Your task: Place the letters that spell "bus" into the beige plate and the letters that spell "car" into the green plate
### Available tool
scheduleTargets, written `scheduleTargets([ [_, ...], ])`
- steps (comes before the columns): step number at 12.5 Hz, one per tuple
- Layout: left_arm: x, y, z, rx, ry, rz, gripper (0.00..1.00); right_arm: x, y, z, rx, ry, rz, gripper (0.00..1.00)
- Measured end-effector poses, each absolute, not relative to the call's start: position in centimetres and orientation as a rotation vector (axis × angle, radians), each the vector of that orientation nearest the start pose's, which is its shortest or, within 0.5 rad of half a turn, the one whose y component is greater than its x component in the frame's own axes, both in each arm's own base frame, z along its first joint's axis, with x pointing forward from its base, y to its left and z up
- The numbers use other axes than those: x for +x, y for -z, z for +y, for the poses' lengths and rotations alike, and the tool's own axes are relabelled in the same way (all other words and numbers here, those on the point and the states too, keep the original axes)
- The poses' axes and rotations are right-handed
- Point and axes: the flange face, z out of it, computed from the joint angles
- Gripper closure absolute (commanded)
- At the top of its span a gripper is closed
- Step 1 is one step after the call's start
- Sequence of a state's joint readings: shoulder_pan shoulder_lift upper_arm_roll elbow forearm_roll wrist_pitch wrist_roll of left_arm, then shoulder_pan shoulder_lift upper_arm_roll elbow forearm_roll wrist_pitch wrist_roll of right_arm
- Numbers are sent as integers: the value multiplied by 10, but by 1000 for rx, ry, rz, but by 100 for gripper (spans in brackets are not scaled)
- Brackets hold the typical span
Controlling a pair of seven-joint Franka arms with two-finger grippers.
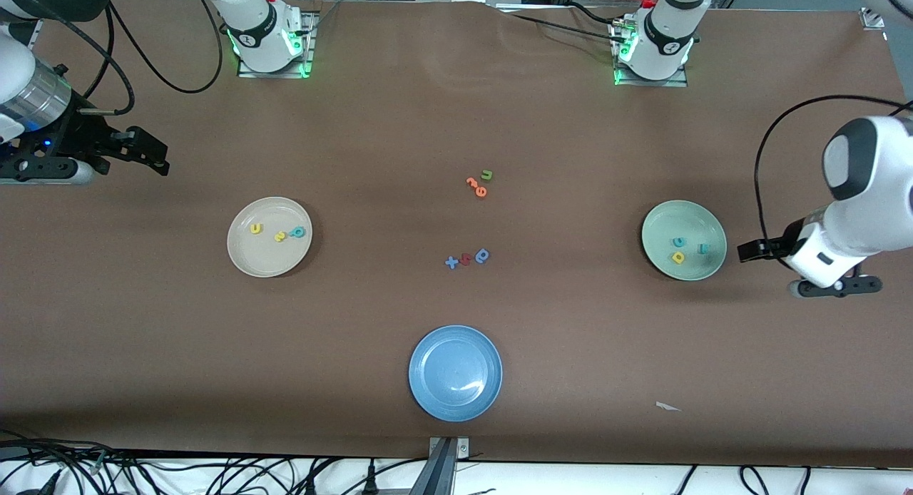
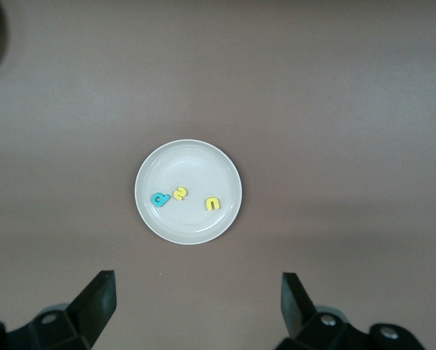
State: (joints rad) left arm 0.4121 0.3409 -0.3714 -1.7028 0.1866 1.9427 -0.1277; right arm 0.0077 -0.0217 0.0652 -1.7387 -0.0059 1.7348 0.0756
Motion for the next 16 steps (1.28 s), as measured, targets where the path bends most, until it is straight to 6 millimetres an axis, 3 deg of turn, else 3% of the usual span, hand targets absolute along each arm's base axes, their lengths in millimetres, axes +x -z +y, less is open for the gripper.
scheduleTargets([
  [2, 639, -436, 61, -3108, -87, -211, 0, 556, -571, 42, -3148, 30, -3, 0],
  [5, 642, -464, 65, -3108, -83, -229, 0, 556, -577, 50, -3157, 19, -29, 0],
  [16, 648, -498, 60, -3097, -51, -227, 0, 557, -581, 54, -3159, 22, -42, 0],
])
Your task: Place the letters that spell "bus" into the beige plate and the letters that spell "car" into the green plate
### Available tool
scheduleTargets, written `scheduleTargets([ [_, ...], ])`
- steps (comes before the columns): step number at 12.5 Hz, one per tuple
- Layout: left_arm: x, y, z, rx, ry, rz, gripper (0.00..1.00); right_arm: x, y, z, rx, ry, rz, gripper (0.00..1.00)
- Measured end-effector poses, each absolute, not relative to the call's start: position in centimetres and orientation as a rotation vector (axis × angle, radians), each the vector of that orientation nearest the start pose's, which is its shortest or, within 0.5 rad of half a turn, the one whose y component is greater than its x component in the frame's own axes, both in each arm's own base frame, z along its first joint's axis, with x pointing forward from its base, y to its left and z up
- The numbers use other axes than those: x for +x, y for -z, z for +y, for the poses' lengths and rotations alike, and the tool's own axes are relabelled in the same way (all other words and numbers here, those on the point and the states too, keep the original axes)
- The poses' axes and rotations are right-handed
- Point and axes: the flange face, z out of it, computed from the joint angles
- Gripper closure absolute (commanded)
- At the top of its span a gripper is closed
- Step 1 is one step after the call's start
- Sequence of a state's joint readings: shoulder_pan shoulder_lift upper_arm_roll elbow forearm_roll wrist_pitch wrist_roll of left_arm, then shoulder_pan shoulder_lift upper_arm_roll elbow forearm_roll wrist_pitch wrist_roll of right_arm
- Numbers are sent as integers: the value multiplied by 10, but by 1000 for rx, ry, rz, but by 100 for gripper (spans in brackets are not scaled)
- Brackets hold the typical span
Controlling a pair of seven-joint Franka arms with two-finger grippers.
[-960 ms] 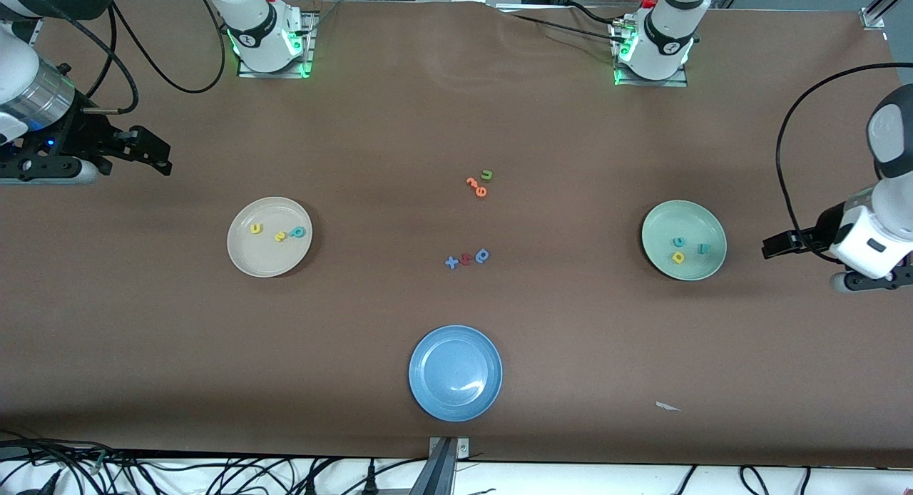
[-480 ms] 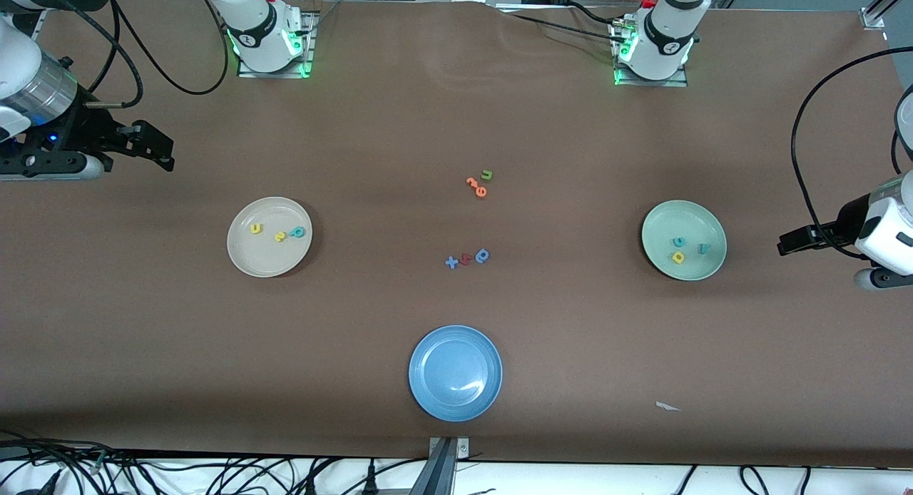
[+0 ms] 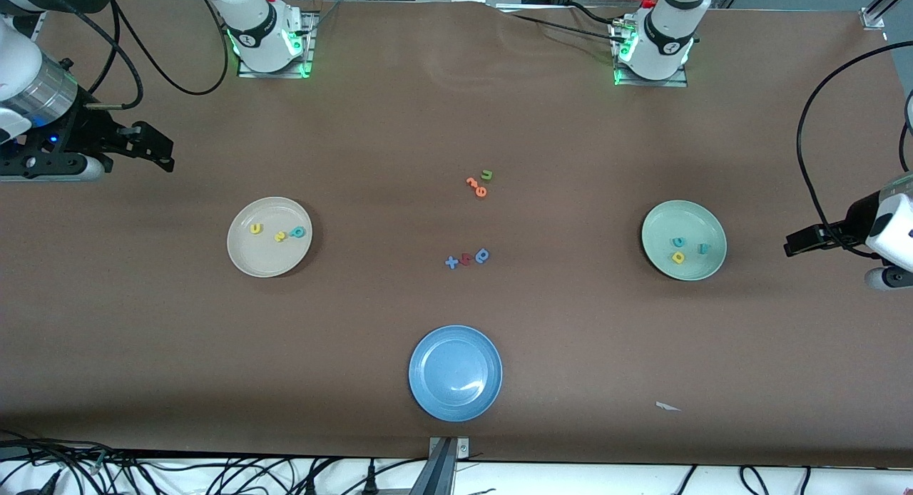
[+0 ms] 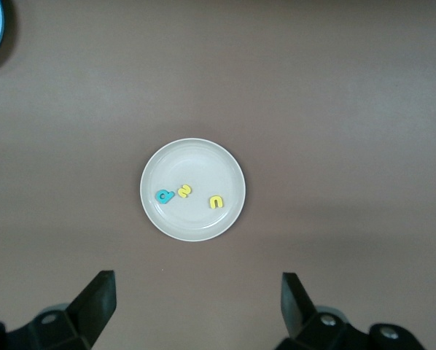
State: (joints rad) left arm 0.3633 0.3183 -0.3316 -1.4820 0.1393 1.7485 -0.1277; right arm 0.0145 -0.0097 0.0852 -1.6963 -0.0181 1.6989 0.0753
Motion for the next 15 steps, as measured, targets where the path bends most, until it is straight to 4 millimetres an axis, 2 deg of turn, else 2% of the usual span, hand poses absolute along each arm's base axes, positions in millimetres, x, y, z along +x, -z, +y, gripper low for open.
scheduleTargets([
  [3, 650, -502, 49, -3087, -54, -229, 0, 557, -581, 54, -3159, 14, -42, 0],
  [6, 640, -518, 57, -3145, -75, -158, 3, 556, -581, 54, -3160, 11, -42, 0],
  [8, 636, -521, 60, -3152, -87, -134, 6, 557, -580, 54, -3160, 9, -41, 0],
  [11, 630, -518, 57, -3154, -98, -117, 1, 557, -580, 53, -3160, 9, -37, 0],
  [15, 627, -531, 49, -3159, -65, -25, 0, 557, -579, 41, -3161, -11, 1, 0],
])
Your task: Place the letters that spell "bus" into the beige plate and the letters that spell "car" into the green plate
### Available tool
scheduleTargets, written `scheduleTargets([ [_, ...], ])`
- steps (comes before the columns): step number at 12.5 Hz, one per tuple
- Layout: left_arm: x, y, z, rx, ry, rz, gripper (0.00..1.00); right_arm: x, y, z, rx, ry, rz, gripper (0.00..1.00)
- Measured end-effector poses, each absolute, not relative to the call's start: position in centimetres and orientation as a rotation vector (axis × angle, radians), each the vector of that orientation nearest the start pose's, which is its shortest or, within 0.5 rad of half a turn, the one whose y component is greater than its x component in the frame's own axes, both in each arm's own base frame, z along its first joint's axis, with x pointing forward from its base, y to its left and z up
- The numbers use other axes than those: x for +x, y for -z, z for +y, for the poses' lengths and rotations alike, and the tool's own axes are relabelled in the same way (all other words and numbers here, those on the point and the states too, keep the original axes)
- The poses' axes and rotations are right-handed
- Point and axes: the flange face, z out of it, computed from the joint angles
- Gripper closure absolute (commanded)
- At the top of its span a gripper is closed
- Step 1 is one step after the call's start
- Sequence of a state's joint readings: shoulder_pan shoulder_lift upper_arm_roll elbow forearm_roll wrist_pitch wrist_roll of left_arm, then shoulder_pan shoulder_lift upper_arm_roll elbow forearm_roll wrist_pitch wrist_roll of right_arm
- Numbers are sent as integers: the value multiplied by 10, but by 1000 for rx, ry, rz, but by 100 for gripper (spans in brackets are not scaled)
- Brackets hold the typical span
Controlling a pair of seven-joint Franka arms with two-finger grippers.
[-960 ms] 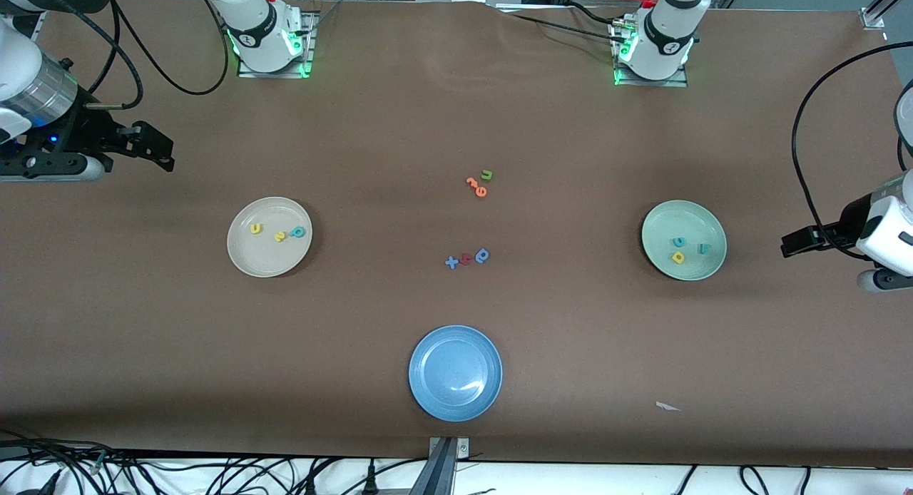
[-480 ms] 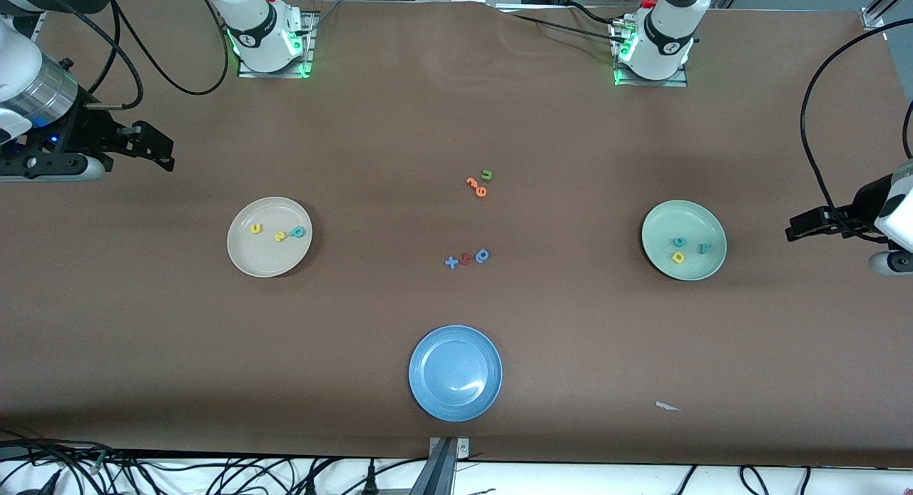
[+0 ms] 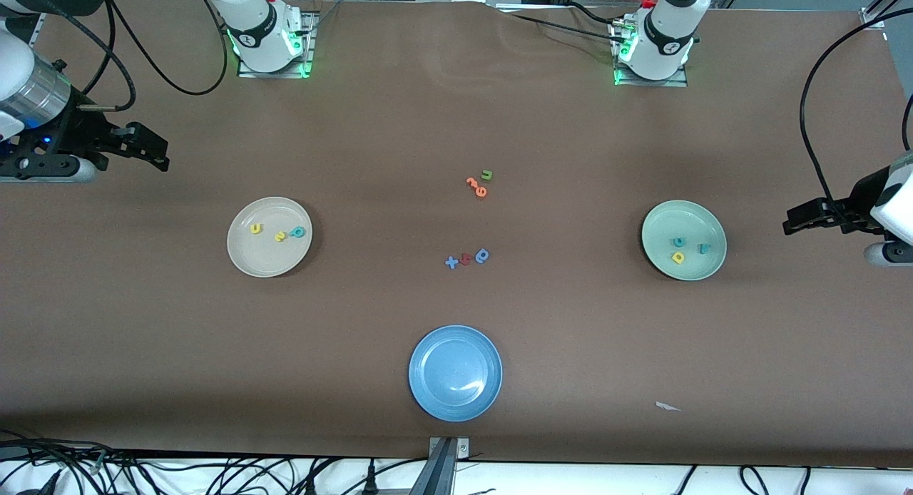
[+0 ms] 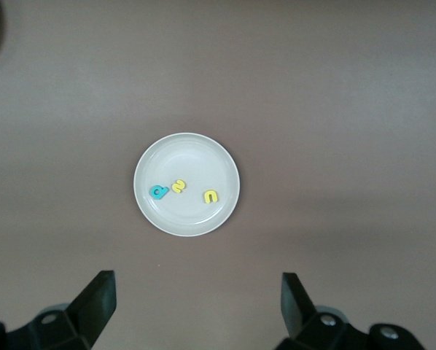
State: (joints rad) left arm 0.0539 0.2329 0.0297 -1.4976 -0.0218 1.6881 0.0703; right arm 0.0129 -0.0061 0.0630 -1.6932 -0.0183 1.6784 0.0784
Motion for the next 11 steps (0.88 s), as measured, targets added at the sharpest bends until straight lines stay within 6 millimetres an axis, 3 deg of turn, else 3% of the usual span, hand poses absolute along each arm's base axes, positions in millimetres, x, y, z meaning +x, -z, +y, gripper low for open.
scheduleTargets([
  [6, 626, -561, -6, -3172, -13, 148, 0, 557, -580, 40, -3161, -10, 2, 0],
  [11, 626, -570, -6, -3172, 13, 149, 0, 557, -580, 40, -3161, -9, 2, 0],
])
